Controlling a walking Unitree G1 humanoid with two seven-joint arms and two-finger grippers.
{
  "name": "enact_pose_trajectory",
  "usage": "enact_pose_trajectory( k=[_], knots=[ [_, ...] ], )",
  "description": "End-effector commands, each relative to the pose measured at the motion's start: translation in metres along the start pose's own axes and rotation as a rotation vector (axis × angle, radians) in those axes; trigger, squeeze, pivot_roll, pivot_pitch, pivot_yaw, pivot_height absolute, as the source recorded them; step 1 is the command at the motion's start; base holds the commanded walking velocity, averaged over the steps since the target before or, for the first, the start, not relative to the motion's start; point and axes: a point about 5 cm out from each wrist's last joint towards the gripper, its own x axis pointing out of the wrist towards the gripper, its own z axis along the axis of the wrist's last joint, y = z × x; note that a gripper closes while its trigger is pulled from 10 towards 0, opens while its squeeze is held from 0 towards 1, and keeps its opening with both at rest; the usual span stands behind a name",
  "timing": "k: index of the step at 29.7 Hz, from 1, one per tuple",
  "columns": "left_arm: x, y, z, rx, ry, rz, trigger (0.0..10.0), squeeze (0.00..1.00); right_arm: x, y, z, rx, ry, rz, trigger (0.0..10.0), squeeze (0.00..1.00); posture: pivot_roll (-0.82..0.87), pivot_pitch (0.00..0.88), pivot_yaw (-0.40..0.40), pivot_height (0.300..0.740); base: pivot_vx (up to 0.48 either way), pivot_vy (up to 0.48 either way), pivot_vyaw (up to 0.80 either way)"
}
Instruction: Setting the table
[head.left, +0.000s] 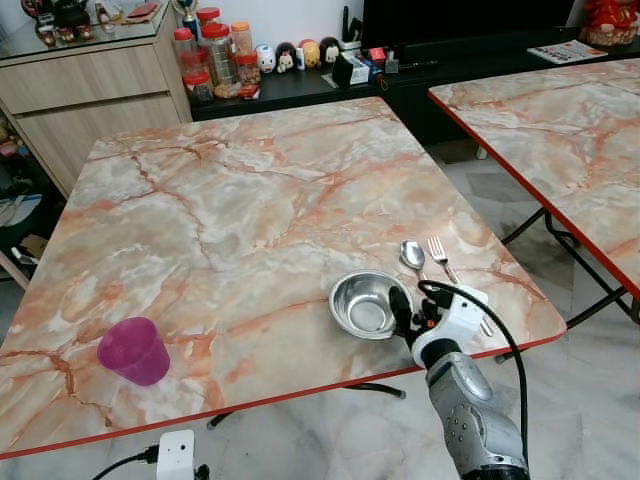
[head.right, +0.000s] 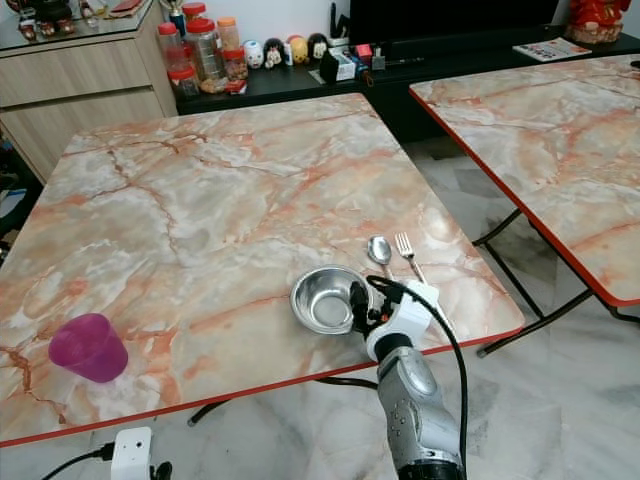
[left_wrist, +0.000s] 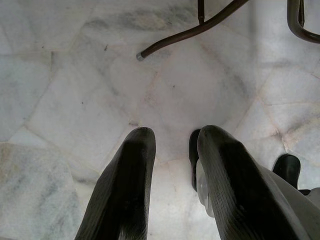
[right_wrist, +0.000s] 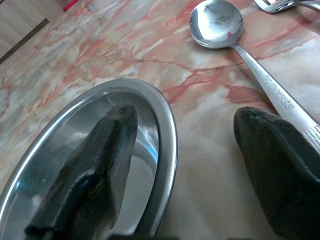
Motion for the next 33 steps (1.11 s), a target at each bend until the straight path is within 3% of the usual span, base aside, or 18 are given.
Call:
enact_pose_trajectory(
  k=[1, 18, 33],
  knots=[
    [-0.001, 0.007, -0.002, 0.012, 0.013, 0.023, 10.0, 0.00, 0.002, 0.003, 0.000, 0.002, 0.003, 0.008, 0.0, 0.00, 0.02, 0.044, 0.059, 0.740, 0.000, 0.000, 0.00],
    [0.001, 0.006, 0.002, 0.023, 0.004, 0.022, 10.0, 0.00, 0.007, 0.006, -0.001, -0.005, 0.004, 0.026, 0.0, 0.00, 0.02, 0.040, 0.059, 0.740, 0.000, 0.000, 0.00],
    [0.001, 0.006, 0.002, 0.034, 0.014, 0.019, 10.0, 0.00, 0.014, 0.020, 0.001, 0.006, -0.007, 0.086, 0.0, 0.00, 0.03, 0.037, 0.063, 0.740, 0.000, 0.000, 0.00]
  ],
)
